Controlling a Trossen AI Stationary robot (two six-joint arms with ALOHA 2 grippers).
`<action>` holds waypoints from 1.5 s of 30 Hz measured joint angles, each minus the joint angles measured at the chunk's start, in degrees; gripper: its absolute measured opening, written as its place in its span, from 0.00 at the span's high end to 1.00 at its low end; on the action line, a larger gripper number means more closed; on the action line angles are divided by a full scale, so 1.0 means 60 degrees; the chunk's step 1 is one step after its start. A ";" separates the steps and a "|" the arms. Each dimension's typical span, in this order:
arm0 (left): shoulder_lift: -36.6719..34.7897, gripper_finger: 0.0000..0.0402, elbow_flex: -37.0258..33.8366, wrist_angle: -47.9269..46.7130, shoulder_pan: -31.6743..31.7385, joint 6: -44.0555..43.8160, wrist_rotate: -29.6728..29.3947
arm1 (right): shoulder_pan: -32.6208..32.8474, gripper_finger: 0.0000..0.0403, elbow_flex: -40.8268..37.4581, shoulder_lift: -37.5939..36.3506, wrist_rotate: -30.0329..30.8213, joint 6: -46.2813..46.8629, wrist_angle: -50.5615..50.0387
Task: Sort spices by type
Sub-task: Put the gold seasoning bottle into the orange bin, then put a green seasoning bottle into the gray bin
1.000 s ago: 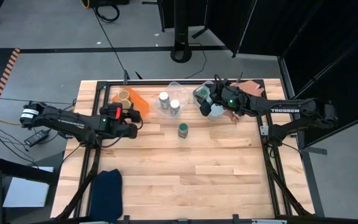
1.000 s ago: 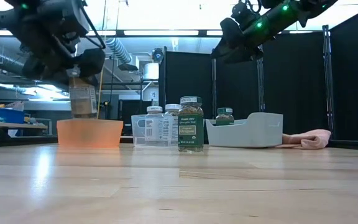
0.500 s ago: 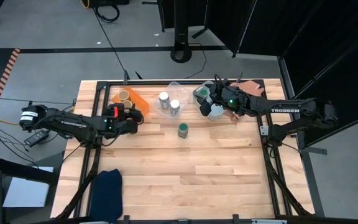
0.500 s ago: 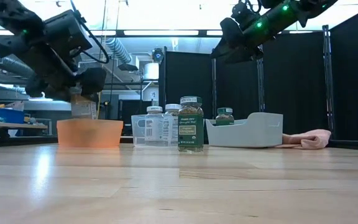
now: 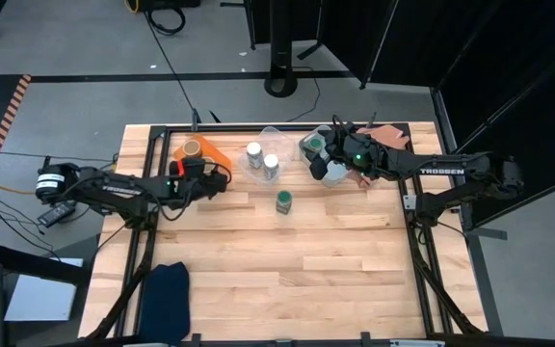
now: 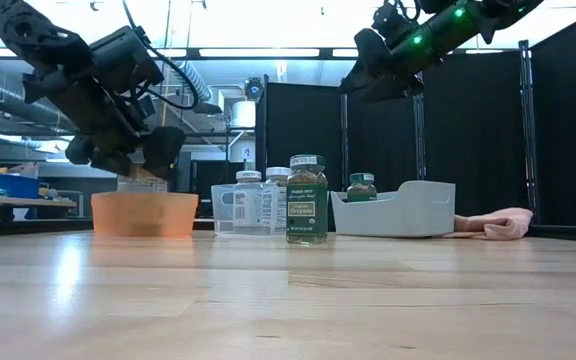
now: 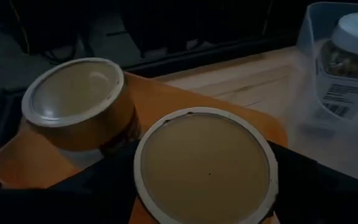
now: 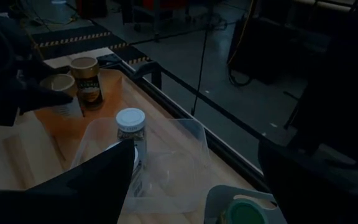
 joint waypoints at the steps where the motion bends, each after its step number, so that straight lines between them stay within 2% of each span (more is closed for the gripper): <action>1: 0.0025 0.25 0.0002 0.0015 0.0016 0.0000 -0.0005 | 0.0011 0.13 0.0000 0.0000 0.0000 0.0000 0.0001; 15: 0.0010 0.21 0.0278 -0.0389 0.0068 0.0055 0.0135 | 0.0337 0.13 0.0000 0.0000 0.0000 -0.0077 0.0002; 30: 0.0006 0.21 0.1871 -0.2848 0.0181 0.0556 0.0281 | 0.0836 0.13 0.0000 0.0000 -0.0048 -0.0152 0.0312; 37: 0.0006 0.21 0.3075 -0.3416 0.0181 0.1531 0.0354 | 0.1245 0.13 0.0000 0.0000 -0.0070 -0.0156 0.0380; 45: 0.0006 0.21 0.5433 -0.3849 0.0181 0.3383 0.0956 | 0.2361 0.13 0.0004 0.0315 -0.0082 -0.0074 0.0343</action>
